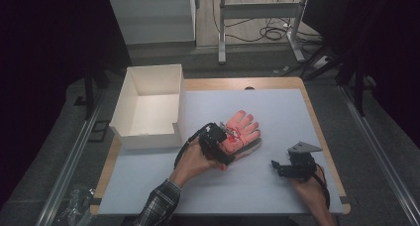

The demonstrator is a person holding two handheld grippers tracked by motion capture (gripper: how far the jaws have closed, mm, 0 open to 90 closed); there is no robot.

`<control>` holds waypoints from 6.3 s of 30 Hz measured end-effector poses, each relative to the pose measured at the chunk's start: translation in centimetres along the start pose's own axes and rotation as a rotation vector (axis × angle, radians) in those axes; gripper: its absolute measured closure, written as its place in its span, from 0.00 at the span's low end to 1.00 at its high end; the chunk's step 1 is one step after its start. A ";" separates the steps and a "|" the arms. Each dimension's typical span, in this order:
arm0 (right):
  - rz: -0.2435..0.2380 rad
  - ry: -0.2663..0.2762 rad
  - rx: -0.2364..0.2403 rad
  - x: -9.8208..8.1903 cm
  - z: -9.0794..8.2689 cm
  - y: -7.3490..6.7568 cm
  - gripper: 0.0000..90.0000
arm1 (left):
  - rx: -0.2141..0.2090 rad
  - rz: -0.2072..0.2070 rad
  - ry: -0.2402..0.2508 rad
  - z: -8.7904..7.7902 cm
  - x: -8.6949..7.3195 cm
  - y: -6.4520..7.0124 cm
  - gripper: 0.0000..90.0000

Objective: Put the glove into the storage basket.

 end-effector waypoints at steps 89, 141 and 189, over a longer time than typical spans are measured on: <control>0.001 0.003 0.000 0.0 0.0 0.0 0.22 | 0.156 -0.155 0.047 -10.7 6.6 -6.1 0.44; 0.000 0.004 -0.001 0.0 0.0 0.0 0.22 | 0.406 -0.601 0.019 -16.9 -6.7 -19.9 0.42; -0.001 0.005 -0.001 0.0 0.0 0.0 0.22 | 0.168 -0.589 -0.211 -9.1 -7.2 -21.3 0.04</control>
Point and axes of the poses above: each handheld gripper's, and its own axes: z roughly forward along the jaws, x roughly out of its top, y roughly to its right, the point moved 7 cm from there along z, roughly forward along the jaws, and after that the axes turned 6 degrees about -x, right-handed, at the moved point
